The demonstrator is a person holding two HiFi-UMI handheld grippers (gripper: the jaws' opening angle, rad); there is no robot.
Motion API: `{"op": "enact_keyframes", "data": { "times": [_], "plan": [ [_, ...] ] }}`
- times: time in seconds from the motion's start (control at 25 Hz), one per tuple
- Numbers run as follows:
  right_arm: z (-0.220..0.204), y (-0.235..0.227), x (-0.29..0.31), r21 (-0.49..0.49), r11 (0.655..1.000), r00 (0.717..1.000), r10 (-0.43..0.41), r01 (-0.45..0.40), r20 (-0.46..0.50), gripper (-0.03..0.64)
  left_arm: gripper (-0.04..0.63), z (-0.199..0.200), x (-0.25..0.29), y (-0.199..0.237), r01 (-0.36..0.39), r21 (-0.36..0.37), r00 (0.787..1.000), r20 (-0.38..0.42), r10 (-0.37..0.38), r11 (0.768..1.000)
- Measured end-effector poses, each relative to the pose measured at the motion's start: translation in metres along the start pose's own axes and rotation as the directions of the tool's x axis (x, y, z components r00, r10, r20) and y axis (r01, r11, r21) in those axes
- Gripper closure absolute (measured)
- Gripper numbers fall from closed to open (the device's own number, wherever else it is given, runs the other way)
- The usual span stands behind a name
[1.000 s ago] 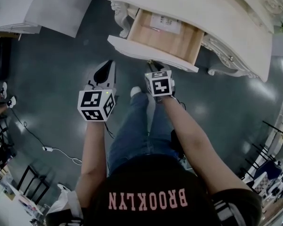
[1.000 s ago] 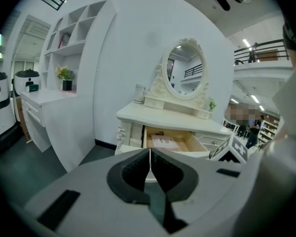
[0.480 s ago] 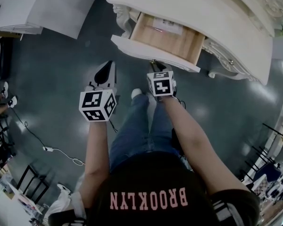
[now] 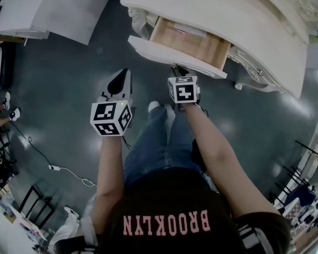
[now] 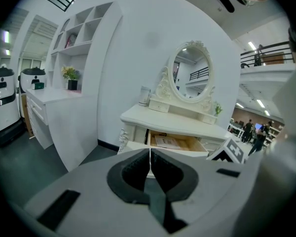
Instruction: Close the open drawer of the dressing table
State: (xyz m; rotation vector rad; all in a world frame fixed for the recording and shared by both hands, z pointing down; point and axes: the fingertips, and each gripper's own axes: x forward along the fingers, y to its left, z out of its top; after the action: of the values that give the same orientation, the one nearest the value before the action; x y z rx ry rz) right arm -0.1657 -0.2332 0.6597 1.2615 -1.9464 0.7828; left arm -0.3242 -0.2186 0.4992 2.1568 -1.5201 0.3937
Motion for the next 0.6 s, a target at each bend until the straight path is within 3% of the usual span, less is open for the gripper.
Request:
{"op": "enact_keyframes", "data": {
  "times": [0.6],
  "plan": [
    [0.028,-0.027,0.016,-0.032,0.999,1.0,-0.012,0.013,0.016,0.538,0.589,0.01,0.01,-0.007,-0.002,0.018,1.0,0.002,0.002,1.0]
  ]
}}
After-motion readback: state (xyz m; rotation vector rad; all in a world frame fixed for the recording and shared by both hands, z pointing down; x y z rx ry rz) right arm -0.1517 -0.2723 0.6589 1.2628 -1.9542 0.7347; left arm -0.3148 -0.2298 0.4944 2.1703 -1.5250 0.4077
